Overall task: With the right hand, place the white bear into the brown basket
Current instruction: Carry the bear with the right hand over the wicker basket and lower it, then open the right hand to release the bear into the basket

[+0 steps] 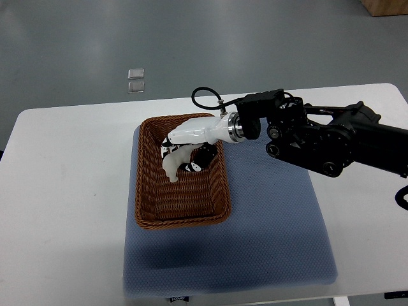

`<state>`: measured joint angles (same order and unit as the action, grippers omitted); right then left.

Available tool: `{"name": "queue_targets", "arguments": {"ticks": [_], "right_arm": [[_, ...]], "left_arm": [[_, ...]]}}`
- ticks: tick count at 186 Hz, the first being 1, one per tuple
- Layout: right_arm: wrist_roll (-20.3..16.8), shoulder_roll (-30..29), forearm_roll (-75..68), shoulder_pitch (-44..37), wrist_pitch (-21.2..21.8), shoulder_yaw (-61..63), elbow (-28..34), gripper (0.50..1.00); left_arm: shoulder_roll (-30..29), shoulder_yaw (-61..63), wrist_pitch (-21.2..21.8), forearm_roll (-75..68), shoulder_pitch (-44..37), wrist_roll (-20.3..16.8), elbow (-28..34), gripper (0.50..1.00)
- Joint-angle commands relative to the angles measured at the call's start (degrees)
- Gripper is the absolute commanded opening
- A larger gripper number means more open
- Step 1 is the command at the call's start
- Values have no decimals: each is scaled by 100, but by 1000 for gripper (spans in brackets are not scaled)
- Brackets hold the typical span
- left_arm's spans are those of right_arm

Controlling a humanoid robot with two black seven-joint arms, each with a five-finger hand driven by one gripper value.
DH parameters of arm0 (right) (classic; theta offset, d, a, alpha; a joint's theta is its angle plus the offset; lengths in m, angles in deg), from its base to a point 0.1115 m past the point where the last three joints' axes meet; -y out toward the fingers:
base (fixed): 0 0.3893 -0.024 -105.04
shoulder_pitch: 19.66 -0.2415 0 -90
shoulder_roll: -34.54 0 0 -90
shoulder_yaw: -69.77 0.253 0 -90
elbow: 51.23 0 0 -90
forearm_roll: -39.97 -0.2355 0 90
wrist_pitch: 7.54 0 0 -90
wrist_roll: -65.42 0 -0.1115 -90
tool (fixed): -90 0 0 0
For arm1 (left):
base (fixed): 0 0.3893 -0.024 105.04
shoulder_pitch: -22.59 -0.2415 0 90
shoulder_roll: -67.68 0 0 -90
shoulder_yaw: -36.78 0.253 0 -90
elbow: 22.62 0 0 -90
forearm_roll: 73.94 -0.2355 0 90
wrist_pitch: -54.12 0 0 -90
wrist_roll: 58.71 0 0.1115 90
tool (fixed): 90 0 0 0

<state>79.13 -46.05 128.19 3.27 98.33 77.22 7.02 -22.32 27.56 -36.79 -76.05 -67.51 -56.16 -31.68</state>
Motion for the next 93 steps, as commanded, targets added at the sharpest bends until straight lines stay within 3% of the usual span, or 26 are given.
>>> {"name": "queue_targets", "arguments": {"ticks": [1,15,75,93], "right_arm": [[-1,-1,29,36,12,-103,3,525],[-1,-1,29,80,3,-147,-6,543],[-53,43,37,124,100,-156,-15,809],[-62,87,29,124,74,-85,-24,827]], "left_arm": [[0,0,-5,0,1,0,0,1000],[0,0,-5,0,1,0,0,1000],[0,0,4,0,1,0,0,1000],[0,0,4,0,1,0,0,1000]]}}
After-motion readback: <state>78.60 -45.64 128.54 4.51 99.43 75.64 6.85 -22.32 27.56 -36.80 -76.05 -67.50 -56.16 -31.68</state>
